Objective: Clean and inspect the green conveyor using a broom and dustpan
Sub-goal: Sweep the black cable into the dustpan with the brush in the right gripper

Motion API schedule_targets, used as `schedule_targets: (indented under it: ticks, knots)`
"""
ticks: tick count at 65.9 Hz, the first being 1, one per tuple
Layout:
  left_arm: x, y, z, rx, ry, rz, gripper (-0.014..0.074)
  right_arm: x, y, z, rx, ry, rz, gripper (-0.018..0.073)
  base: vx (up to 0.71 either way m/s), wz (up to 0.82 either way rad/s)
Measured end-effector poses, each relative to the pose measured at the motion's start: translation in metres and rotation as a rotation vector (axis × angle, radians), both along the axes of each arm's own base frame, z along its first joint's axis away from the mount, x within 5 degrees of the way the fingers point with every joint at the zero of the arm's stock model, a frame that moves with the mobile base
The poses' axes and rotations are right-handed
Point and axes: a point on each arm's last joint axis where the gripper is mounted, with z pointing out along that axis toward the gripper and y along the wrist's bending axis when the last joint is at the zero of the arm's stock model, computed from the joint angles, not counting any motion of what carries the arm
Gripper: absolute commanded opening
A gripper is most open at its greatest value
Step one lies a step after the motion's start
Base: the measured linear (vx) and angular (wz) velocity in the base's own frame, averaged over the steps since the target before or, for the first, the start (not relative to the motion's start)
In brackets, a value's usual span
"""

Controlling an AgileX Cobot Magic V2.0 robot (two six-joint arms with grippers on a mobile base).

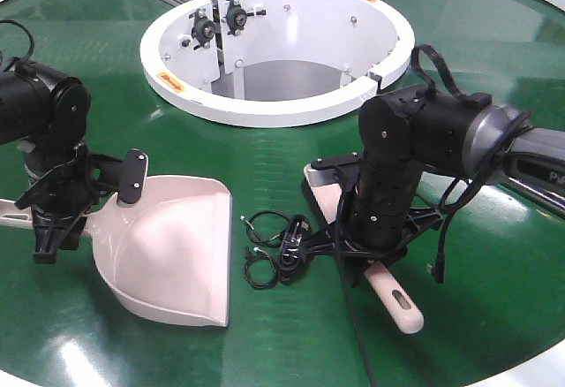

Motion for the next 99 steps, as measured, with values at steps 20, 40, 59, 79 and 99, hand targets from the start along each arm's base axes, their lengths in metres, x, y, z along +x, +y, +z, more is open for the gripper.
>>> schedule_targets:
  ticks: [20, 40, 59, 79, 99]
  knots:
    - [0.0, 0.0, 0.0, 0.0, 0.0, 0.0, -0.0006, -0.001, 0.001, -0.002, -0.012, 0.017, -0.135, -0.0004, 0.0, 0.0]
    - [0.0, 0.0, 0.0, 0.0, 0.0, 0.0, -0.0006, -0.001, 0.006, -0.023, -0.064, 0.079, -0.164, -0.0004, 0.0, 0.0]
    - [0.0, 0.0, 0.0, 0.0, 0.0, 0.0, -0.0006, -0.003, 0.035, -0.033, -0.088, 0.073, -0.111, -0.0004, 0.0, 0.0]
    - [0.0, 0.0, 0.0, 0.0, 0.0, 0.0, -0.0006, 0.005, 0.099, -0.034, 0.0, 0.042, -0.005, -0.0004, 0.0, 0.0]
    - [0.0, 0.001, 0.0, 0.007, -0.002, -0.003, -0.0006, 0.001, 0.16, -0.022, 0.144, 0.015, 0.148, -0.0003, 0.0, 0.0]
